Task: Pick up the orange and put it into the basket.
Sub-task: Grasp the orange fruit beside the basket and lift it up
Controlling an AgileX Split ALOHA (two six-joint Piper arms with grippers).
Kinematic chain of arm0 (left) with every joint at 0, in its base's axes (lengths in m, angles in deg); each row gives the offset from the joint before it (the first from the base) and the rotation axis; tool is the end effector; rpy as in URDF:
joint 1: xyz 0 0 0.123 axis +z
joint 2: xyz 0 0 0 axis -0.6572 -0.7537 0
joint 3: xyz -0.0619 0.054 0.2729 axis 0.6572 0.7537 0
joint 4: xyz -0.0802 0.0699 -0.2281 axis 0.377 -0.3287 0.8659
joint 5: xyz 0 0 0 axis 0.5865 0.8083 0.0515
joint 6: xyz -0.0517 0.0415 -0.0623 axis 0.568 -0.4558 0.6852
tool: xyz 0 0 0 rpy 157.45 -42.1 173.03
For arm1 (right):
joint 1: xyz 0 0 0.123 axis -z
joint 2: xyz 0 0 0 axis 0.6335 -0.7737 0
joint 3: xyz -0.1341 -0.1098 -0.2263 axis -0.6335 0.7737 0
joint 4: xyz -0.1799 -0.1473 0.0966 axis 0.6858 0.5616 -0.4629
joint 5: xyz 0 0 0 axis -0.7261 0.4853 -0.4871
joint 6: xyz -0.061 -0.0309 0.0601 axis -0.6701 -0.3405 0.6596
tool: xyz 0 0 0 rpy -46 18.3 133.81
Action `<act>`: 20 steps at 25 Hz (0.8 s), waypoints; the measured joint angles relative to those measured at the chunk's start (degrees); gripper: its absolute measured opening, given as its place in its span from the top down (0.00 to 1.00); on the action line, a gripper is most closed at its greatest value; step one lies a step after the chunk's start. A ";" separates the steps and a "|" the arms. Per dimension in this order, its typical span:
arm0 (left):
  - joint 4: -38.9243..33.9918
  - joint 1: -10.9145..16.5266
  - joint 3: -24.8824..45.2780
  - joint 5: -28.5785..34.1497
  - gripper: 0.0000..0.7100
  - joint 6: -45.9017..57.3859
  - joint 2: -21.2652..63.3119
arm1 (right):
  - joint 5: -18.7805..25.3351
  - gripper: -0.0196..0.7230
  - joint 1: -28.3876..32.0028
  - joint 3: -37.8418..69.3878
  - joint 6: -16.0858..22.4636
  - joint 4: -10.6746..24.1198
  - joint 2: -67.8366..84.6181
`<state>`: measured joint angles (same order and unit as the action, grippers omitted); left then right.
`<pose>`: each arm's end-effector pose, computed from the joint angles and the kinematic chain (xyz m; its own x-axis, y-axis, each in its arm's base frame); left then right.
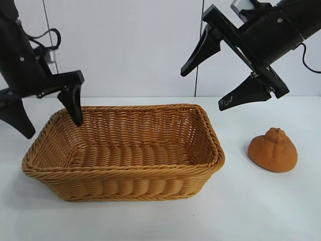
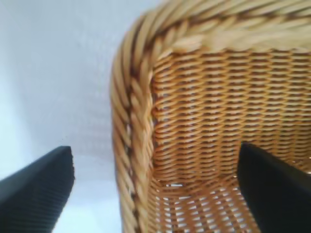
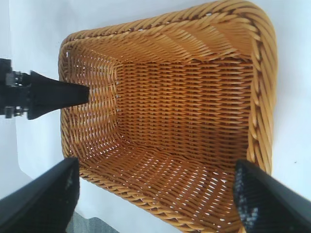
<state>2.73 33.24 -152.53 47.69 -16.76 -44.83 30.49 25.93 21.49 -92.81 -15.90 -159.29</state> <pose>0.3992 -0.0675 0.2548 -0.9755 0.0311 -0.2179 0.0661 0.9857 -0.1552 0.3253 0.1297 0.2284 -0.9673 0.0552 -0.2474 -0.1143 0.7761 0.6202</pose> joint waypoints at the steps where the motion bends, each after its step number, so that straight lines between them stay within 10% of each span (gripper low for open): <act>1: -0.56 1.08 -1.25 0.98 0.08 -0.07 0.13 | 0.00 0.18 0.00 0.00 0.00 0.00 0.00; 9: -5.97 9.46 -3.34 4.92 0.09 -1.50 0.90 | 0.00 0.18 0.00 0.00 0.00 0.00 0.00; 20: -6.99 9.97 5.24 4.94 0.10 -2.18 10.97 | 0.00 0.18 0.00 0.00 0.00 0.17 0.00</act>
<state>-4.26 43.21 -147.29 52.62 -18.95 -33.85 30.49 25.93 21.49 -92.81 -15.72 -159.29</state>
